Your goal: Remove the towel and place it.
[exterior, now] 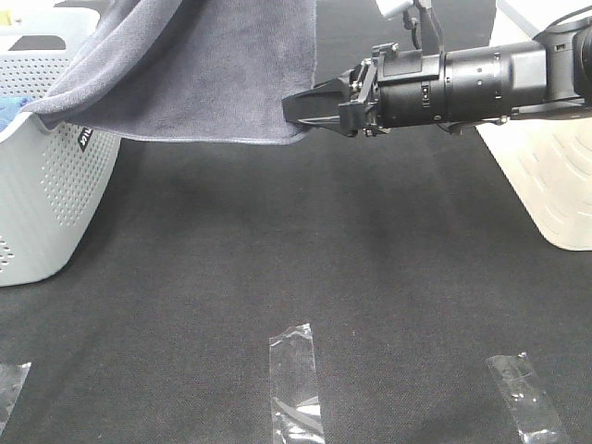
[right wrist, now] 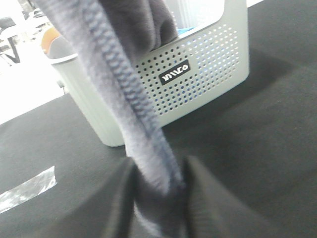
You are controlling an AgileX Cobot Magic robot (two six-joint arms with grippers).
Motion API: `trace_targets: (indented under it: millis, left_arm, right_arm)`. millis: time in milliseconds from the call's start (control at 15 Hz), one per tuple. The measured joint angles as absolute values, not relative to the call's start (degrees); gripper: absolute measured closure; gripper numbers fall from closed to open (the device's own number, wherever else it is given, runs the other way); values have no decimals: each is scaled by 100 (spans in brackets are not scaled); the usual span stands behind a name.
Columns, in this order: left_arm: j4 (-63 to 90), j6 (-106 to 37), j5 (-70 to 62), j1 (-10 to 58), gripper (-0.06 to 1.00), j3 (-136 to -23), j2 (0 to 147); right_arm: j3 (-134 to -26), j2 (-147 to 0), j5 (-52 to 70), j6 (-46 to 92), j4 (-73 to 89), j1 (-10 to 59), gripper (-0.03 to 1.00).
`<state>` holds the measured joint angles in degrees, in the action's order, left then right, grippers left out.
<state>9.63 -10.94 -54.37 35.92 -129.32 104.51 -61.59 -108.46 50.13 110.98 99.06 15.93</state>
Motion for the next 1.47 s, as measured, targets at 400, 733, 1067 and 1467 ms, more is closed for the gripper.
trace_targets:
  millis: [400, 733, 1067, 1467]
  left_arm:
    - [539, -848, -5420, 3592, 94, -12932, 10542]
    - [-1283, 418, -5552, 3587, 94, -12932, 11127]
    - [-1644, 934, -5065, 3209, 94, -12932, 11780]
    - [-710, 1077, -3094, 3088, 94, -12932, 11700]
  right_arm:
    - [-6159, -10806, 5031, 10124, 9517, 1593, 97]
    - [-6354, -9889, 4074, 7248, 7248, 1593, 97]
    - [-8153, -9568, 4801, 1673, 1885, 1593, 97]
    - [-10330, -9568, 5718, 665, -155, 1593, 97]
